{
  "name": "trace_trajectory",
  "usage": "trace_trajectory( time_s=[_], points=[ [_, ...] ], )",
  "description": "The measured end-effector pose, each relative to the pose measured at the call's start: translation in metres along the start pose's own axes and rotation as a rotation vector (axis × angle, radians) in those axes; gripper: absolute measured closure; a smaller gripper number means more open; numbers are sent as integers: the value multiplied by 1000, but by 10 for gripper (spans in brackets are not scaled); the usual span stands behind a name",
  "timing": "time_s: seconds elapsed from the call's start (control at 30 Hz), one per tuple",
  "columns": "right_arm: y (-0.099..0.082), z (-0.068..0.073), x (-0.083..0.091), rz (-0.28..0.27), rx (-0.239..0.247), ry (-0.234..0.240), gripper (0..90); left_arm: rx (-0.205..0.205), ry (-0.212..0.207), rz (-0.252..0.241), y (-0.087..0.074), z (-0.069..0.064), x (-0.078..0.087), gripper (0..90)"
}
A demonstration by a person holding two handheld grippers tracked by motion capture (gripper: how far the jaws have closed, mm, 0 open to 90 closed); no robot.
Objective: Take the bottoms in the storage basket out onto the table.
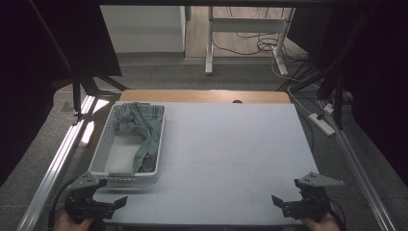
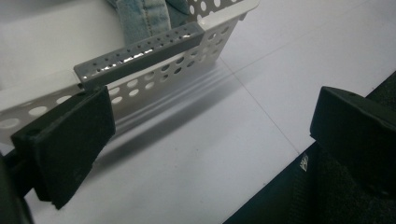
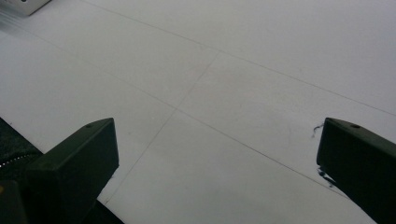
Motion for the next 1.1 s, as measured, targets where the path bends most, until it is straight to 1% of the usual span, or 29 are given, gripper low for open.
trace_trajectory(
  time_s=[0.07,0.13,0.4,0.8,0.93,1.1],
  points=[
    [0,0,0,3,3,2,0,-3,0,6,0,0,0,0],
    [0,1,0,6,8,10,0,-6,-9,12,-1,-1,-1,2],
    [0,3,-2,19,18,21,0,-5,-5,24,-1,-1,-2,2],
    [-1,3,-3,27,21,27,0,9,-12,23,0,1,-1,0],
    [-1,4,-3,28,29,37,0,16,-11,26,0,1,-2,0],
    [-1,5,-4,35,36,41,0,10,-13,14,1,0,0,0]
  ],
)
Point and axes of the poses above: each handheld gripper's, and its own axes: x roughly backward along the jaws, y roughly out of its top, z roughly to its left, the point moved 7 cm from there along -x, roughly forward along the jaws, and after that the axes turned 10 degrees about x, right-handed, at the moved point
